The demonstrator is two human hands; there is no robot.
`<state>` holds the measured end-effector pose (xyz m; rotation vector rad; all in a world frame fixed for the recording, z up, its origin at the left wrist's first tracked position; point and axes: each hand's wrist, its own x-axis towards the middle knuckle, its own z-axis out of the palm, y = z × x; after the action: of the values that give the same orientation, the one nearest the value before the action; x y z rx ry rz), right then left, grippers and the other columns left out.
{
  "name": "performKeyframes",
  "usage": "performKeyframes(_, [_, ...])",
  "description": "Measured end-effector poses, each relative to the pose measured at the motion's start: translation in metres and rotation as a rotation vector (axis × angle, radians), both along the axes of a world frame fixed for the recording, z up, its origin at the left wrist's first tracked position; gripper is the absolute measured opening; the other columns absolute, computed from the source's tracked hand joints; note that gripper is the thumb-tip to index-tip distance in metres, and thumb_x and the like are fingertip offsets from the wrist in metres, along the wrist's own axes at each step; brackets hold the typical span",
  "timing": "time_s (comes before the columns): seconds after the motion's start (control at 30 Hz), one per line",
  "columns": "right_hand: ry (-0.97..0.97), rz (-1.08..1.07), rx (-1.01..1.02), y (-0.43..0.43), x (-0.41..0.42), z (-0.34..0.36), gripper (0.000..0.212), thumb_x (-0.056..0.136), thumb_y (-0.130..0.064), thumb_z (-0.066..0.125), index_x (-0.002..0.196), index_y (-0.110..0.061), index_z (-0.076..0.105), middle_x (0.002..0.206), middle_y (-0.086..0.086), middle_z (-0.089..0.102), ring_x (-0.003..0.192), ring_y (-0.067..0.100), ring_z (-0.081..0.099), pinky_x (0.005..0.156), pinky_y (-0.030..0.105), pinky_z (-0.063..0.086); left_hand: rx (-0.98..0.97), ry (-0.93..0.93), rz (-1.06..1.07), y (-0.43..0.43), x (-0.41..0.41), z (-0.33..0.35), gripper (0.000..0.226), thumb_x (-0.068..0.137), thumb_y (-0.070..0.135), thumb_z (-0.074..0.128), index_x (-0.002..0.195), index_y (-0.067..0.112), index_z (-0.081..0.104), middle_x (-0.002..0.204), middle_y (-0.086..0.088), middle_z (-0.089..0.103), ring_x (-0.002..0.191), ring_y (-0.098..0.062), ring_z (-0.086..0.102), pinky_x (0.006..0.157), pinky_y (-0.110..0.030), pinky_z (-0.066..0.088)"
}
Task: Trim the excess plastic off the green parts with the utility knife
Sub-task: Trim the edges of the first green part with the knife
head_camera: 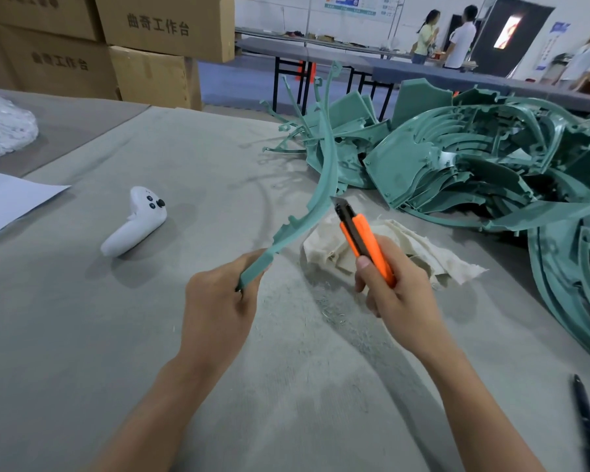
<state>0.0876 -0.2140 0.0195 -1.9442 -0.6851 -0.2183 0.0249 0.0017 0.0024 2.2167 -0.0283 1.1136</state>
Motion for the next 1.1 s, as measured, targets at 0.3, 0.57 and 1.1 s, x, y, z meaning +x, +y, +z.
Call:
performKeyframes(0.3, [-0.115,0.134,-0.127,0.025,-0.029,-0.005,0.018,0.102,-0.035,0.046,0.119,-0.036,0.052,0.072,-0.002,0.058,0.057,0.017,0.054,0.051,0.026,0.042,0.051,0.104,0.117,0.007,0.001,-0.002,0.018,0.085,-0.003,0.069,0.073,0.007,0.061,0.046,0.012,0.01,0.039,-0.011,0.026,0.045,-0.006,0.025])
performKeyframes(0.57, [-0.152,0.273,-0.16,0.03,-0.039,-0.001,0.02,0.102,-0.036,0.047,0.12,-0.043,0.05,0.072,-0.006,0.057,0.061,0.015,0.057,0.055,0.026,0.044,0.06,0.17,0.179,0.011,0.003,-0.002,0.014,0.084,-0.002,0.062,0.086,0.009,0.072,0.045,0.014,0.016,0.041,-0.017,0.02,0.045,-0.013,0.014])
performKeyframes(1.1, [-0.056,-0.064,-0.076,-0.016,0.008,-0.007,0.019,0.099,-0.03,0.05,0.114,-0.039,0.056,0.071,-0.008,0.062,0.05,0.01,0.053,0.048,0.029,0.046,-0.068,0.044,-0.117,0.004,0.0,0.007,0.047,0.086,0.016,0.064,0.062,0.052,0.046,0.048,0.004,0.022,0.044,-0.006,0.023,0.042,-0.009,0.017])
